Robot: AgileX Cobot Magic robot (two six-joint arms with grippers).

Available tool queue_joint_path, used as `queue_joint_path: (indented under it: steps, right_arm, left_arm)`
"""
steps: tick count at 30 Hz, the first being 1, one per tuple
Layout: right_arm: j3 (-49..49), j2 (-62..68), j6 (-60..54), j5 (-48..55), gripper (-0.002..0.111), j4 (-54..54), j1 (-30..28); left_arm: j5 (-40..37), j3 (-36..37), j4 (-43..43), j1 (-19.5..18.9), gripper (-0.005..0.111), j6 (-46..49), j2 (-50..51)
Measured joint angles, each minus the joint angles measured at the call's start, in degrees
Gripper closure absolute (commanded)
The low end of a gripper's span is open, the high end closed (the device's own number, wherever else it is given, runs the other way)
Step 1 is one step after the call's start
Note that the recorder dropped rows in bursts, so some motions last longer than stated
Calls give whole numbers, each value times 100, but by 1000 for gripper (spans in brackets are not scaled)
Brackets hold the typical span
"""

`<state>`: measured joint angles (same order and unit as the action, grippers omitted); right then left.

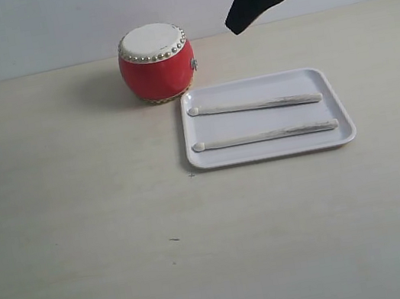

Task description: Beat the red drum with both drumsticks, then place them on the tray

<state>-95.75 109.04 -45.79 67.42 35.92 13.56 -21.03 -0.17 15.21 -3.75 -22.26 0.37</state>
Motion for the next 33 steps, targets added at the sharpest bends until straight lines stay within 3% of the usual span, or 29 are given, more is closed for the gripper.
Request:
queue_joint_path:
  steps: [16, 21, 27, 33]
  right_arm:
    - [0, -1208, 19, -117, 108, 15, 0]
    - [280, -1745, 1046, -658, 108, -253, 0]
    - [1665, -2727, 1838, -1895, 108, -907, 0]
    - [3917, -4331, 1917, -3997, 108, -1105, 0]
  left_arm:
    - [0, 0, 0, 0, 107, 32, 0]
    - [0, 0, 0, 0, 107, 42, 0]
    - [-4, 0, 0, 0, 107, 57, 0]
    - [-4, 0, 0, 0, 107, 57, 0]
